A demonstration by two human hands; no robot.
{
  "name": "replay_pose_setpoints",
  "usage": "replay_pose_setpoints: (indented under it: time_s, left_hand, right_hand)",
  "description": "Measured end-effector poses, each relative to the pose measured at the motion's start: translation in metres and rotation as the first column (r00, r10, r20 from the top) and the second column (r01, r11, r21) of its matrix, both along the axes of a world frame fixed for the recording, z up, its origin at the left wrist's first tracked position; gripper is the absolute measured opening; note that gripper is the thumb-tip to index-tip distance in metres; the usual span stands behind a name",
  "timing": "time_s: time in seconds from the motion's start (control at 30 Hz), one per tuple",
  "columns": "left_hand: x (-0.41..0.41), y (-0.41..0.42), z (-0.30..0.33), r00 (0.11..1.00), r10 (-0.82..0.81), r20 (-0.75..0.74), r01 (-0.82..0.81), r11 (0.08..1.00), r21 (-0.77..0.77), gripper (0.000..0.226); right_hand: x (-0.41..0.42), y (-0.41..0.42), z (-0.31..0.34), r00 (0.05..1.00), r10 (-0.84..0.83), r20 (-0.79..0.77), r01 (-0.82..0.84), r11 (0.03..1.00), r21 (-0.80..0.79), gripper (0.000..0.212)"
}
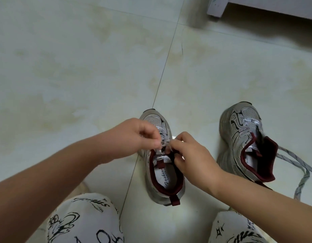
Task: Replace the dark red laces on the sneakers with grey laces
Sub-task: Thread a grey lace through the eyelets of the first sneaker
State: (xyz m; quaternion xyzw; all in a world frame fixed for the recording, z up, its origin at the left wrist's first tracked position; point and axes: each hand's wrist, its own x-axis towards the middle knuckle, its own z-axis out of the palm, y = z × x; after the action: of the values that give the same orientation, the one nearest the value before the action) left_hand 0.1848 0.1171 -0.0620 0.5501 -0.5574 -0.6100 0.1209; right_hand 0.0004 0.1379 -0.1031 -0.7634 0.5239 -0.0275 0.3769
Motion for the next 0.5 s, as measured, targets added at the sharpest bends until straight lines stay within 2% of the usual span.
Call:
replay_pose_setpoints:
  time_s: [0.07, 0.17, 0.27, 0.33, 0.43, 0.47, 0.5]
  left_hand:
    - [-0.007, 0.003, -0.010, 0.995, 0.095, 0.030, -0.092, 0.992, -0.085, 0.022]
    - [-0.007, 0.007, -0.026, 0.974, 0.054, 0.221, -0.007, 0.977, -0.211, 0.018]
    - [0.001, 0.014, -0.042, 0.840, -0.060, 0.539, 0.244, 0.929, -0.277, 0.026]
    - [0.004, 0.020, -0.046, 0.800, -0.073, 0.596, 0.310, 0.900, -0.306, 0.019]
    - [0.007, 0.024, -0.048, 0.737, -0.109, 0.667, 0.431, 0.836, -0.339, 0.008]
    - [0.008, 0.025, -0.047, 0.727, -0.100, 0.680, 0.441, 0.826, -0.350, 0.005]
    - [0.008, 0.024, -0.045, 0.734, -0.079, 0.675, 0.427, 0.826, -0.368, 0.002]
  right_hand:
    - [0.001, -0.001, -0.001, 0.998, -0.043, 0.042, 0.041, 0.998, 0.054, 0.004]
    - [0.004, -0.007, 0.000, 0.940, -0.299, 0.166, 0.251, 0.933, 0.257, 0.021]
    - [0.007, -0.016, 0.002, 0.731, -0.646, 0.223, 0.487, 0.721, 0.493, 0.030]
    - [0.004, -0.023, 0.000, 0.643, -0.746, 0.175, 0.550, 0.608, 0.573, 0.029]
    - [0.004, -0.028, -0.004, 0.685, -0.725, 0.074, 0.574, 0.599, 0.559, 0.014]
    - [0.004, -0.028, -0.005, 0.714, -0.699, 0.040, 0.591, 0.632, 0.502, 0.014]
    - [0.004, -0.027, -0.005, 0.745, -0.667, 0.022, 0.605, 0.688, 0.400, 0.023]
